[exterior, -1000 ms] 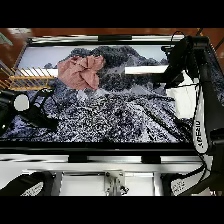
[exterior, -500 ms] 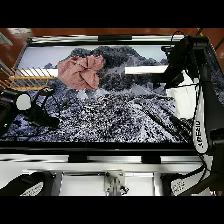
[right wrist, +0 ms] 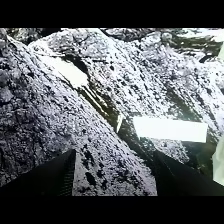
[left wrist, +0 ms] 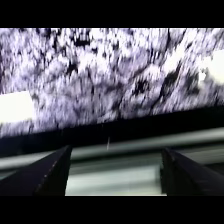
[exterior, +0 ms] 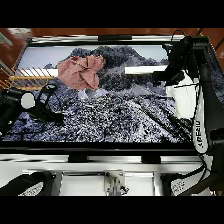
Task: Fold the shirts.
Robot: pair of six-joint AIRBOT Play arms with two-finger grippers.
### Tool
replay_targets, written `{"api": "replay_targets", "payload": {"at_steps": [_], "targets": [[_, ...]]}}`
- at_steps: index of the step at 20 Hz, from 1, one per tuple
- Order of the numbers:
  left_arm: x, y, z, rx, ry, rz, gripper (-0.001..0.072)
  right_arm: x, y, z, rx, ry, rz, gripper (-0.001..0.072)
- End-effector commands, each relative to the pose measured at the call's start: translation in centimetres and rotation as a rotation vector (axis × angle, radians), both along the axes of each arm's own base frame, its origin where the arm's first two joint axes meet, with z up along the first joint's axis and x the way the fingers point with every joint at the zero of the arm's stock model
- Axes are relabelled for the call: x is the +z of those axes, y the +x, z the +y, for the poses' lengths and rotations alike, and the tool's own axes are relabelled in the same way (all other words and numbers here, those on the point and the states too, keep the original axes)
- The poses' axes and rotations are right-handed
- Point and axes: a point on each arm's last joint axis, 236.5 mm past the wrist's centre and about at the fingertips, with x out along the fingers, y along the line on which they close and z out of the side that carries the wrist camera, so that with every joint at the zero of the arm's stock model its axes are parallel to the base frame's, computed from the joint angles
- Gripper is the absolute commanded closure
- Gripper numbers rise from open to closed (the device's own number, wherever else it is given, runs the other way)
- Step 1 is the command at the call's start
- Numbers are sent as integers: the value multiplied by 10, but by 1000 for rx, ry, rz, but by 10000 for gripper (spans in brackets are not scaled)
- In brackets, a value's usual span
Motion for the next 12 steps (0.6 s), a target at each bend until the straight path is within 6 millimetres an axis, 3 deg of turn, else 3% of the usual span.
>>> {"api": "replay_targets", "payload": {"at_steps": [1,4,8,12], "targets": [[20,83,-18,116,-116,-282,10,1,8,-8,35,-44,-36,129],[37,173,-26,175,-191,-422,9,3,14,-7,48,-44,-62,129],[9,276,-20,160,-166,-459,10,3,14,-7,50,-43,-63,129],[-33,331,-19,158,-161,-491,10,3,14,-4,52,-33,-64,129]]}}
